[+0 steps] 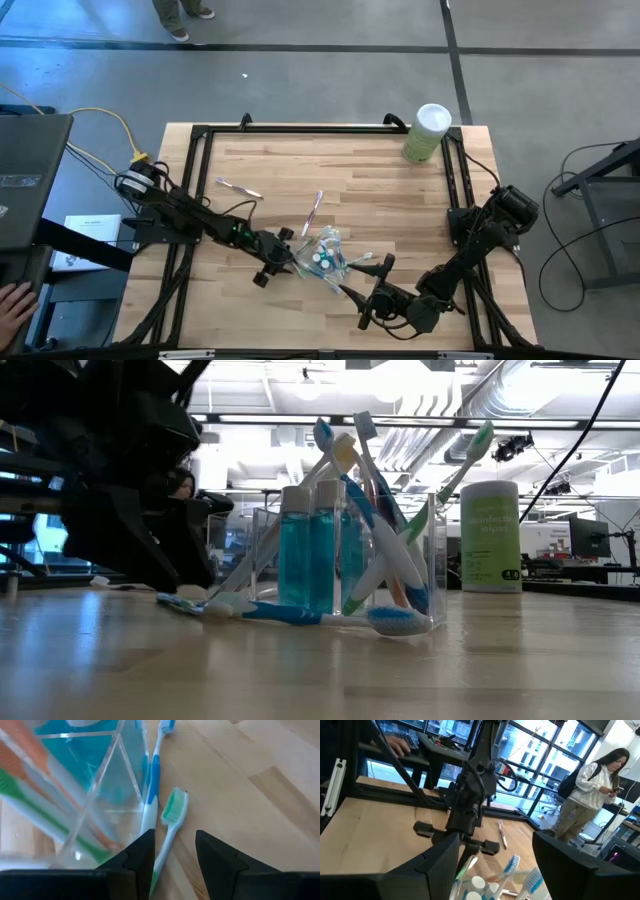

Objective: Pick & Place toothbrushing station
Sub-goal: Put the green toothbrush into the transparent organizer

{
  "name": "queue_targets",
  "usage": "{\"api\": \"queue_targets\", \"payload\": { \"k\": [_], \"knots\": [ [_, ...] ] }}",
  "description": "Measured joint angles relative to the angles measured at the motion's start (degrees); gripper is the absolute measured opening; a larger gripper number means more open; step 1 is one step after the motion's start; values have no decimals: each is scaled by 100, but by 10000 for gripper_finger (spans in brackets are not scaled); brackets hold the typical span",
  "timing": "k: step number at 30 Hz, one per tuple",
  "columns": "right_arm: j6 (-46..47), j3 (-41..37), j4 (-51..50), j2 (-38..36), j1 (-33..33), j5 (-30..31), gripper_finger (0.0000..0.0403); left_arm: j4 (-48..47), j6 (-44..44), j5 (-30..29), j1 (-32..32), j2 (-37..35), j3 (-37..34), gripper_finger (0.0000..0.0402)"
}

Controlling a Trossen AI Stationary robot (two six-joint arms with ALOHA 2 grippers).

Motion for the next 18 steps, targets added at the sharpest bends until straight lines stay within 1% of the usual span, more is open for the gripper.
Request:
{"api": "queue_targets", "payload": {
  "k": [4,6,8,12,18],
  "knots": [
    [86,-2,-44,0,0,-1,243,-9,272,-51,-101,341,238,135],
    [103,-2,-45,2,0,-15,243,3,309,-186,-163,489,380,135],
    [158,-2,-44,2,0,-64,243,-2,314,-199,-190,633,490,135],
    [263,-2,-48,2,14,-154,243,-1,274,-178,-188,757,606,135],
    [273,-2,-27,2,83,-153,243,15,213,-339,-228,839,647,132]
  ]
}}
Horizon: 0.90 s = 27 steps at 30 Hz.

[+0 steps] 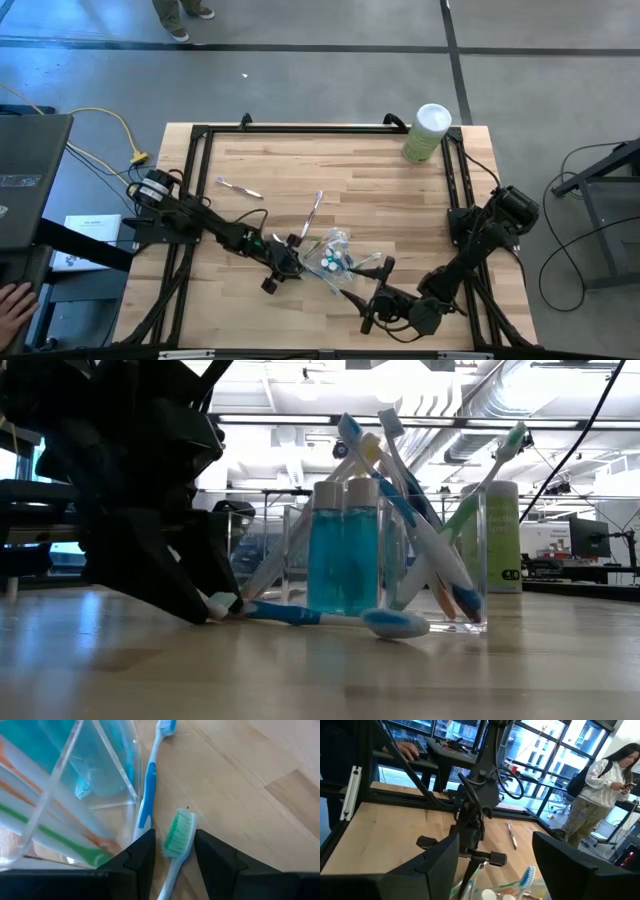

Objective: Pick & Place toothbrushing station
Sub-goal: Put the green toothbrush into the transparent organizer

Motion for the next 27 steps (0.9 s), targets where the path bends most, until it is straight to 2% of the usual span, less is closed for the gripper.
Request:
{"api": "queue_targets", "payload": {
  "k": [3,9,11,19,23,27],
  "knots": [
    [54,0,1,0,54,24,243,12,17,-155,-72,16,2,111],
    [86,0,4,0,96,34,243,83,235,-555,-262,8,2,29],
    [95,0,3,0,94,44,243,78,307,-681,-317,-2,0,13],
    [126,0,2,0,98,66,243,10,311,-1098,-712,-442,-7,8],
    [126,0,4,0,146,68,243,154,253,-1425,-1070,-1102,-11,7],
    [125,0,26,0,204,171,243,547,198,-2175,-1405,-1924,-11,7]
  ]
}}
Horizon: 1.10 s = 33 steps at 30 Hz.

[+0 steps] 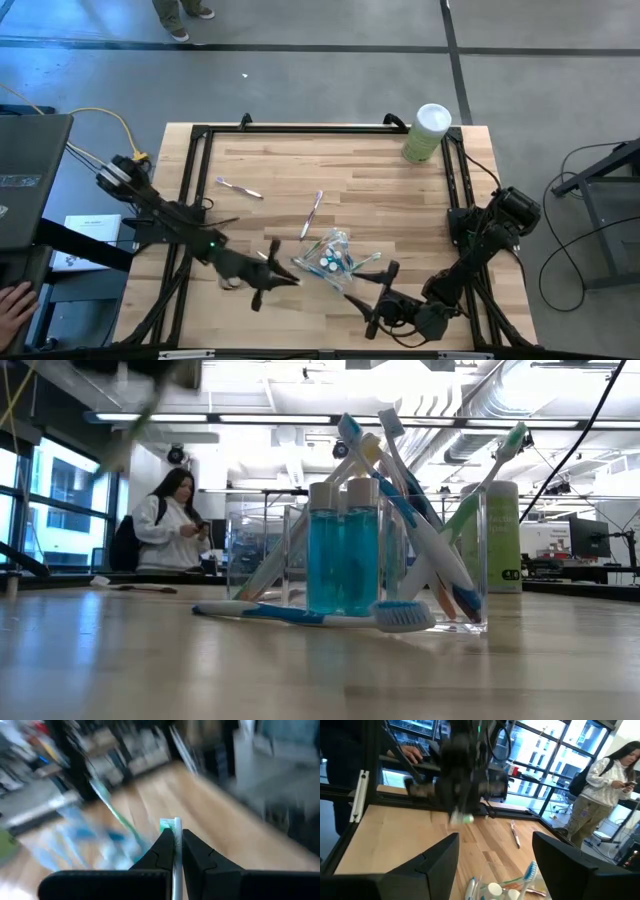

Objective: Pick & Place toothbrushing station
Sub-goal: Put the green toothbrush into the transparent organizer

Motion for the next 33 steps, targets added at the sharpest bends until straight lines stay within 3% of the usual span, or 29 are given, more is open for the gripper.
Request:
{"api": "queue_targets", "payload": {
  "k": [2,5,9,13,18,25,33],
  "knots": [
    [-24,0,19,0,13,89,243,537,-246,-145,5,-270,-6,7],
    [-37,-2,27,0,41,136,243,1836,-455,126,222,-249,-140,7],
    [-9,-2,63,0,41,133,243,3608,-718,664,627,422,-371,7],
    [2,-2,124,0,41,-8,243,5550,-912,1196,975,1534,-424,7],
    [9,-2,144,0,41,-23,243,5613,-1171,1714,1288,2078,-125,7],
    [22,-4,154,0,41,-156,243,5605,-934,2199,1382,1805,108,7],
    [11,-4,154,0,41,-134,243,5599,-1278,2506,1787,2124,291,7]
  ]
}}
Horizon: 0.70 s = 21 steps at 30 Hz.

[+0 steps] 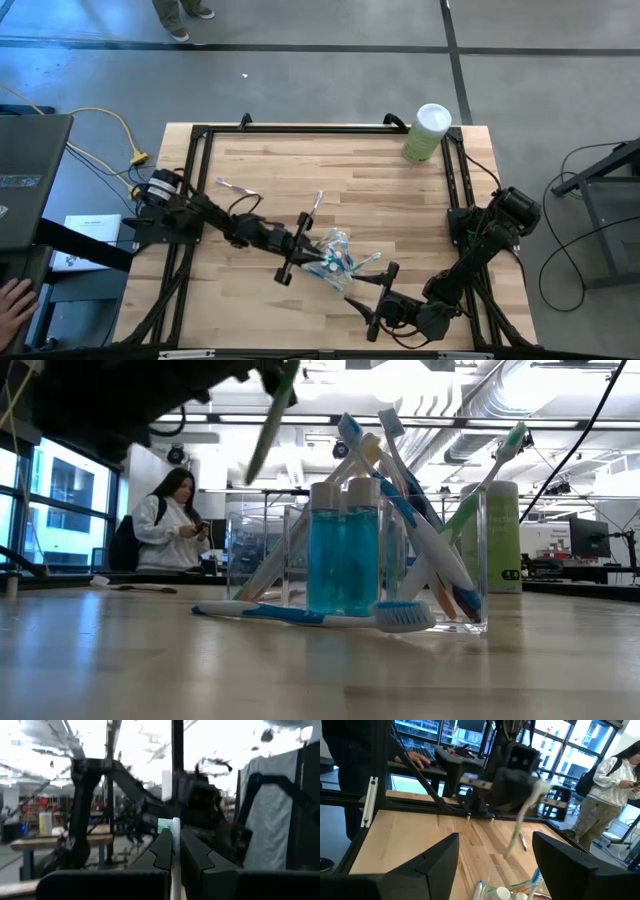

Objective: Pick & Place toothbrushing station
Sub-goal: Put the green toothbrush into the transparent organizer

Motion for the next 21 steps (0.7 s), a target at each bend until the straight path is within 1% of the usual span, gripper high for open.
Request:
{"api": "queue_targets", "payload": {
  "k": [5,12,17,21],
  "knots": [
    [4,0,-2,0,0,-2,243,14,-269,300,201,343,218,7],
    [-9,0,-9,0,0,10,243,3,-313,307,194,604,172,7],
    [-11,0,-5,0,0,0,243,16,-553,285,194,858,194,7],
    [-11,0,-5,0,0,6,243,18,-590,284,164,877,190,7]
  ]
}}
